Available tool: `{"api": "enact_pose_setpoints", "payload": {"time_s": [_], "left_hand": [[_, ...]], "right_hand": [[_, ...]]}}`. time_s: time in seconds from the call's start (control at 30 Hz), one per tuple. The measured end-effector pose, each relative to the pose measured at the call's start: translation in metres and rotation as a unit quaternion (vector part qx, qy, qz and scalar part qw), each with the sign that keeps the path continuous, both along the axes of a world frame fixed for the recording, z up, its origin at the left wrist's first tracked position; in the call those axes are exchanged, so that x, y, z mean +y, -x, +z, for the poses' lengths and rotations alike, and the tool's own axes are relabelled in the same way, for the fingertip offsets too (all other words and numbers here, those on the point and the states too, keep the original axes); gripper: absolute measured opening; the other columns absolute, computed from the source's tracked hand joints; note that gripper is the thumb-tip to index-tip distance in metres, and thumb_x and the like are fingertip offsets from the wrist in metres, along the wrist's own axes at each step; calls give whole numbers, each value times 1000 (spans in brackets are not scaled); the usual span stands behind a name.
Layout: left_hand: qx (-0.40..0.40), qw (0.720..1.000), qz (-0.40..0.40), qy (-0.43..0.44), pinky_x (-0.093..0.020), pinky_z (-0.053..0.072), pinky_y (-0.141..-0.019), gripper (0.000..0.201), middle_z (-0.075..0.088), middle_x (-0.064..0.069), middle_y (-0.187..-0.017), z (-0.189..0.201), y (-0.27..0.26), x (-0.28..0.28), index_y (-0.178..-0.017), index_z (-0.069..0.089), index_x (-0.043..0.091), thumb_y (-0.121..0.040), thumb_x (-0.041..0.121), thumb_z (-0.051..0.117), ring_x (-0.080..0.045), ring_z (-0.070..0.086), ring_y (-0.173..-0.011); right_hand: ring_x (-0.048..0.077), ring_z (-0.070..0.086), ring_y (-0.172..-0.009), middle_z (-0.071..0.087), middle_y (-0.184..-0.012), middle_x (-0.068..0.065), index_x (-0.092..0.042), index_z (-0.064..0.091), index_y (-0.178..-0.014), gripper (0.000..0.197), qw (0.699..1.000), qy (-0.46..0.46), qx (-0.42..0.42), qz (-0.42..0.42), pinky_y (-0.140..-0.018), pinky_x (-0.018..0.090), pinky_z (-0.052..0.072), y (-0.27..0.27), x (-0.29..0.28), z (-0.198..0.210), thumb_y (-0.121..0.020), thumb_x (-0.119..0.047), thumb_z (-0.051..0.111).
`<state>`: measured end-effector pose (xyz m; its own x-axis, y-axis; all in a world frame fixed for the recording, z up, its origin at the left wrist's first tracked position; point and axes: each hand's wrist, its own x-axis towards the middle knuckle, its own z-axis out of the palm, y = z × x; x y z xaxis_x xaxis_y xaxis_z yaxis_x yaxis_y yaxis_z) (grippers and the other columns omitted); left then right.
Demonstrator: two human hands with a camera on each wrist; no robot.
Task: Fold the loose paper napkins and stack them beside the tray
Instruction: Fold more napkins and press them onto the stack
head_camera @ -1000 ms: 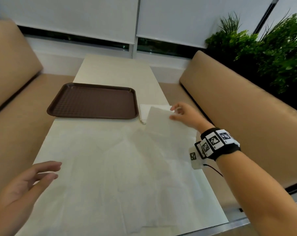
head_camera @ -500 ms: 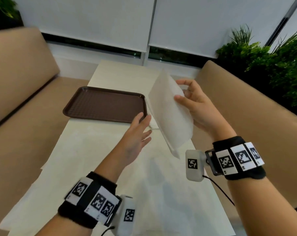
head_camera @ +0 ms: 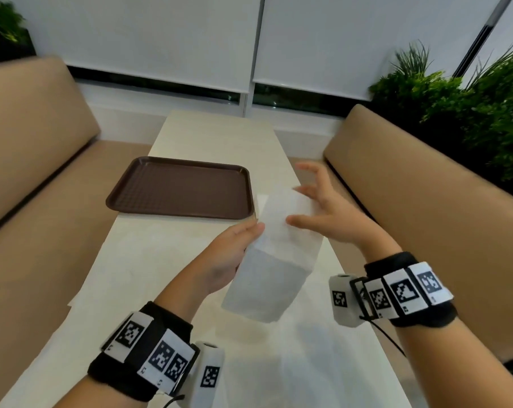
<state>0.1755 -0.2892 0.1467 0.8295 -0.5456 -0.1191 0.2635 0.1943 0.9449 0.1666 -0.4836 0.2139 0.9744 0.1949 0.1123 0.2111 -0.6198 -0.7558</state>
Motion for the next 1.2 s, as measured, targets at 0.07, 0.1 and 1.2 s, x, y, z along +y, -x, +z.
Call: {"api": "enact_pose_setpoints", "payload": {"time_s": [0.07,0.1,1.2], "left_hand": [[-20,999,-31,-19,-29,54,-84,31,69,-5,-116,-6,0,4,-126,58,16,-98,21,46,-21,67,-104],[-33,997,-55,-30,-31,54,-85,37,68,-5,-118,-11,0,7,-132,52,22,-96,17,50,-21,66,-106],[-200,790,-16,-580,-48,9,-112,48,-9,-1,-159,-139,-235,-127,-141,34,33,-96,47,38,-26,-11,-145]], "right_hand": [[18,66,-80,61,-106,9,-36,27,-125,63,998,-27,46,17,-71,30,58,0,-7,-4,-86,-3,64],[15,64,-73,60,-100,9,-34,31,-121,56,997,-52,54,3,-66,28,56,0,-11,-11,-87,-1,62],[38,14,-138,13,-144,23,-11,39,-128,34,919,170,248,-257,-109,33,27,-193,-127,-186,-94,-13,38]]}}
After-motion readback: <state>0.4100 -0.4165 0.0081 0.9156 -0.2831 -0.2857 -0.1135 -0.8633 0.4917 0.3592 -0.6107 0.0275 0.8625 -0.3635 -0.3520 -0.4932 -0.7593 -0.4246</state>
